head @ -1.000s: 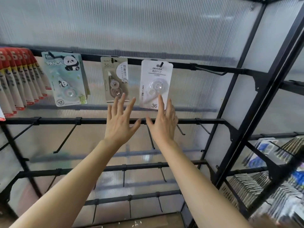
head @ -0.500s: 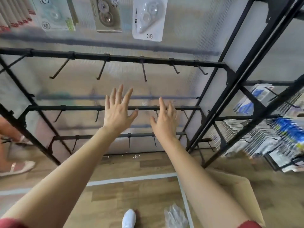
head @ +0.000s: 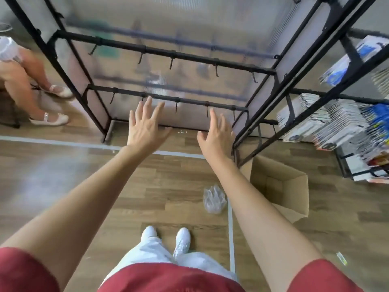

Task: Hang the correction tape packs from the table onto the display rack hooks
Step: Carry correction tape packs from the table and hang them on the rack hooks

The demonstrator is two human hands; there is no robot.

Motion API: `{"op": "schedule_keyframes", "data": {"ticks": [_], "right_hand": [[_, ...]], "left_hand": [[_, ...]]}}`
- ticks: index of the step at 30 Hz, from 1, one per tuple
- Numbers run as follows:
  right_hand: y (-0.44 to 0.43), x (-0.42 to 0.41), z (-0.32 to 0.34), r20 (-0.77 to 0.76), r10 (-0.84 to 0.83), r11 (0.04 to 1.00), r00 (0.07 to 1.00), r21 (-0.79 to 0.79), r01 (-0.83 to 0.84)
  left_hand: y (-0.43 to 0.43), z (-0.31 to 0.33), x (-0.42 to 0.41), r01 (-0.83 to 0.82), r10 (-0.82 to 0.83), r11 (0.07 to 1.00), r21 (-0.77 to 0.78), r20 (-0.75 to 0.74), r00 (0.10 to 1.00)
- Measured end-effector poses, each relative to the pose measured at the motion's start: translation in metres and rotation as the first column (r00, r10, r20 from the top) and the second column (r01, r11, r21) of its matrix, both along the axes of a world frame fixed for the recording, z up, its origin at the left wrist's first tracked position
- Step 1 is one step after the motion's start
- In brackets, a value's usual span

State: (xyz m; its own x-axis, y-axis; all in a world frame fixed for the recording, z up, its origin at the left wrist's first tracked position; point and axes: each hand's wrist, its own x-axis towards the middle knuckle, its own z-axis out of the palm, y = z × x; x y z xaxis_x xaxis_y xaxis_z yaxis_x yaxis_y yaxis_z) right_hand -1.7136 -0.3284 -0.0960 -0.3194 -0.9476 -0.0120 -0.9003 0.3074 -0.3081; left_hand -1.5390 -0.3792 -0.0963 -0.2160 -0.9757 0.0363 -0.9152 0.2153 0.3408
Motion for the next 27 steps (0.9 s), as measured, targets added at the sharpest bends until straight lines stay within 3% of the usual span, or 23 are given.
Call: {"op": "schedule_keyframes", "data": {"ticks": [14, 21, 27], "right_hand": [[0.103, 0.147, -0.029, 0.013, 0.084, 0.983, 0.996, 0.163, -0.085], [0.14, 0.232, -0.045, 0.002, 0.28, 0.92, 0.96, 0.286, -0.269], [0.148, 0.296, -0.049, -0.006, 0.523, 0.804, 0.852, 0.335, -0.491]], "left_hand": [[0.123, -0.042, 0.169, -0.15, 0.145, 0.979, 0.135, 0.047, 0.988], [0.197, -0.049, 0.255, -0.305, 0.291, 0.936, 0.178, 0.103, 0.951], [0.256, -0.054, 0.313, -0.544, 0.533, 0.814, 0.204, 0.11, 0.839]]}}
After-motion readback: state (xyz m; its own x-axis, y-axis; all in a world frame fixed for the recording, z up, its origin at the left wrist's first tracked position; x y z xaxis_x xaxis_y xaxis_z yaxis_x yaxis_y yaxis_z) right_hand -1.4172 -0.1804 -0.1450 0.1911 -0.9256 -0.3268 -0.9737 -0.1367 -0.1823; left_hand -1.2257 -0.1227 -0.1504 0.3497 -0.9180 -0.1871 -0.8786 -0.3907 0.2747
